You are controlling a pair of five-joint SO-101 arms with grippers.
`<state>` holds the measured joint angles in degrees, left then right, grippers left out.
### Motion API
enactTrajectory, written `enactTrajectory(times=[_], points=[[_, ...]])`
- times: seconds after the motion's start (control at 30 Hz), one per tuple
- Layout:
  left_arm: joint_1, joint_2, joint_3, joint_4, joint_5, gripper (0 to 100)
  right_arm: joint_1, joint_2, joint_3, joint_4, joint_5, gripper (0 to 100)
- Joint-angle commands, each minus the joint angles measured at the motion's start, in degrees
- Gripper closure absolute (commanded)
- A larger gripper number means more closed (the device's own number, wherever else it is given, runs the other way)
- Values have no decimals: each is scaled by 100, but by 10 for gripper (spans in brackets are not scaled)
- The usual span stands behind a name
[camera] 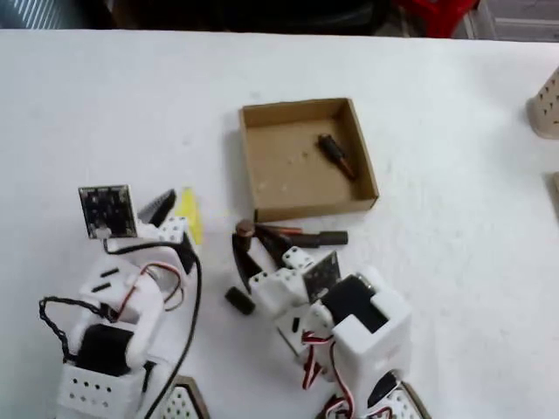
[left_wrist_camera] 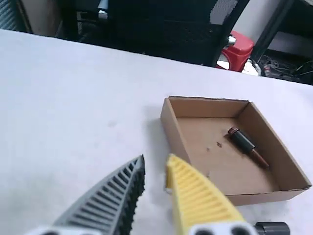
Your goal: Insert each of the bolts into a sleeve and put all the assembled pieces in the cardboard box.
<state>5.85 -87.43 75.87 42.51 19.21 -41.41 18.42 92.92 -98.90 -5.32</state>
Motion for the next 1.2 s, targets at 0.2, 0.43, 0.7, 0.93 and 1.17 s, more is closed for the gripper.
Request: enactTrajectory(times=[0.2, 0.43, 0.7, 0.93, 1.17], points=[[-699, -75, -264, 1714, 26, 936, 514, -690, 105, -101, 9, 983], [-866, -75, 782, 1327, -431, 936, 1059, -1982, 369, 699, 9, 983], [-875, -75, 1934, -26, -598, 936, 1446, -3310, 316, 2457, 9, 983], [-875, -75, 2110, -97, -853, 936, 1859, -5015, 290, 4655, 9, 983], [-866, -75, 2154, -79, -1073, 936, 2431, -7433, -325, 8567, 9, 981]])
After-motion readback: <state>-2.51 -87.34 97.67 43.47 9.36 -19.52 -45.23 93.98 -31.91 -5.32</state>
